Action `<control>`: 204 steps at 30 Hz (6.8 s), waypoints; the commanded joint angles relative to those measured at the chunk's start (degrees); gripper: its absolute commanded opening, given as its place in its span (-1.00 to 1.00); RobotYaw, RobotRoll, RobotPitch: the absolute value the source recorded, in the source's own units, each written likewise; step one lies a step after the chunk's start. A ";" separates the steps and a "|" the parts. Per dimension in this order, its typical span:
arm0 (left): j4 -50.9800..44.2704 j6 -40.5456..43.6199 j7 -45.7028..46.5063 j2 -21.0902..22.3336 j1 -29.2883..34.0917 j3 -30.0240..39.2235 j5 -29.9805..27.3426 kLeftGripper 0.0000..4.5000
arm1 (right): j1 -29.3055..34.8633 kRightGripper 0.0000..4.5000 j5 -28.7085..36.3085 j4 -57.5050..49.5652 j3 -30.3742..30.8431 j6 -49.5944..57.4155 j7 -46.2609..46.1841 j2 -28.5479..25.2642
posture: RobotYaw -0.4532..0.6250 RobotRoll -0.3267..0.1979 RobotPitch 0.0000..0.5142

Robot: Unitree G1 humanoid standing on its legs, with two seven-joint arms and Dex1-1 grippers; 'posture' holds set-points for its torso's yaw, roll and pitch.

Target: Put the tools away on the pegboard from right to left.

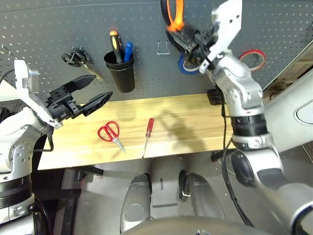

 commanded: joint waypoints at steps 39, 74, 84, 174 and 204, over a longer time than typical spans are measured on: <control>-4.66 4.51 -0.41 3.14 1.20 -0.87 -2.01 1.00 | -11.88 -0.07 -15.07 39.68 4.94 -34.75 -13.07 5.42 | 0.05 0.25 -0.48; -5.75 3.92 0.89 0.96 1.14 -2.75 -1.67 1.00 | -9.82 -0.07 -12.85 45.13 1.91 -32.31 -15.71 5.37 | 0.04 0.25 -0.50; -5.85 3.83 1.08 0.44 0.81 -3.17 -1.43 1.00 | -8.56 -0.07 -12.99 45.07 1.80 -30.46 -15.02 5.51 | 0.03 0.25 -0.50; -20.89 34.78 35.38 -25.24 -2.71 -17.63 27.62 -0.61 | 41.04 1.00 10.31 -14.19 6.13 1.06 42.06 -30.45 | 0.02 0.25 -0.23; -14.00 43.13 37.74 -18.15 -39.13 3.05 13.37 -0.61 | 20.62 1.00 29.28 -20.93 -4.56 18.53 47.41 -34.58 | 0.02 0.25 -0.48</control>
